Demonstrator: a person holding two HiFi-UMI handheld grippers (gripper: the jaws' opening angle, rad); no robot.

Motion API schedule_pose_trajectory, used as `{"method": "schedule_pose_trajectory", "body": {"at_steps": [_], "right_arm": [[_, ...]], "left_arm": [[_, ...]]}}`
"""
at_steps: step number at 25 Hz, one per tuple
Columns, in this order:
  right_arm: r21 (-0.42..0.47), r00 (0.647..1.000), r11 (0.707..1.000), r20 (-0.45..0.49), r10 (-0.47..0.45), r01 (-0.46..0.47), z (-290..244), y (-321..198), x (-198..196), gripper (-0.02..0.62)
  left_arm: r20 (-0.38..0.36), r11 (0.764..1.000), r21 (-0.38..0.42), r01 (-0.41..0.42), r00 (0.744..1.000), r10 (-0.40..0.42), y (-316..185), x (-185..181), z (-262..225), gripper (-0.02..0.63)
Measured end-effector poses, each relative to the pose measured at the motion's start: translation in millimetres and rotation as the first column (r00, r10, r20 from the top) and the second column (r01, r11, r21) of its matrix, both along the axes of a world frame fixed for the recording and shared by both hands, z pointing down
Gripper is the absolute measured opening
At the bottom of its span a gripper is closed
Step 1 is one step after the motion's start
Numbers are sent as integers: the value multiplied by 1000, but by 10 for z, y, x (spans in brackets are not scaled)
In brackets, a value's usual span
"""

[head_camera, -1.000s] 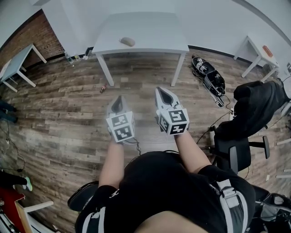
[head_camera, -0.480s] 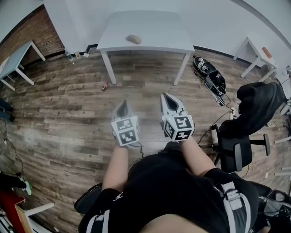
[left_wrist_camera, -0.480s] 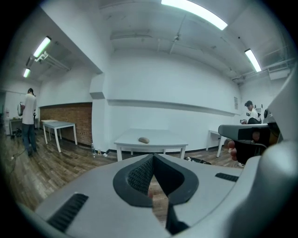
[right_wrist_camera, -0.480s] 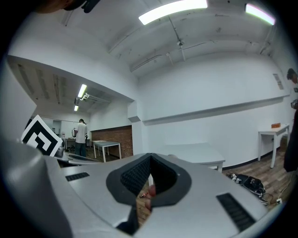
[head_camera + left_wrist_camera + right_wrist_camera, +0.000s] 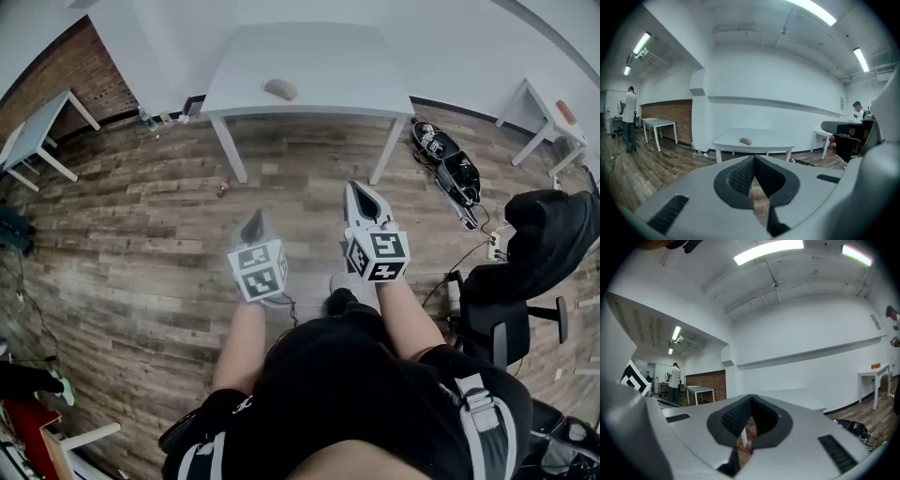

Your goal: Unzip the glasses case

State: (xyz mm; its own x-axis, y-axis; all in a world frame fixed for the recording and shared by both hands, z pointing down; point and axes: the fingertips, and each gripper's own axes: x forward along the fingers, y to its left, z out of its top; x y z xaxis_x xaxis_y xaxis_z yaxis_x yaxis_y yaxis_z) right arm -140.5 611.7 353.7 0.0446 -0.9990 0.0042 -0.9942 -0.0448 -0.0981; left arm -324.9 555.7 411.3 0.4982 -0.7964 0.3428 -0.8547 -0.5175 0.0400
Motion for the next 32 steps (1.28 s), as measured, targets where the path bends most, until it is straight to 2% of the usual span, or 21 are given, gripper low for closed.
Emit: {"method": "schedule_pose_trajectory", "body": {"at_steps": [5,10,15,19,23,32], "right_arm": [[1,999,999,-8,-36,36,-77,-678,555,5],[-12,996,996,-6,-91,91,-122,-1287,1067,5],[-19,994,994,-10,-110,110,-77,-1704,1529,5],[-43,988,988,-16,-151,150,15,-1970,1876,5],[-70,979,977,-2,-201,201,85,-2203,2009,5],[-122,963,956,0,-268,266,287,-2840,1990,5]], "left_arm": [[0,999,9,33,999,-33,-642,553,-102,-6],[41,998,36,47,998,-49,-1158,1162,-201,-6],[91,998,45,53,994,-57,-1558,1660,-183,-6],[77,997,23,79,994,-81,-1809,2039,-114,-6],[84,994,21,111,990,-113,-1988,2178,-90,-6],[86,988,-29,152,985,-149,-2627,2260,94,-6]]}}
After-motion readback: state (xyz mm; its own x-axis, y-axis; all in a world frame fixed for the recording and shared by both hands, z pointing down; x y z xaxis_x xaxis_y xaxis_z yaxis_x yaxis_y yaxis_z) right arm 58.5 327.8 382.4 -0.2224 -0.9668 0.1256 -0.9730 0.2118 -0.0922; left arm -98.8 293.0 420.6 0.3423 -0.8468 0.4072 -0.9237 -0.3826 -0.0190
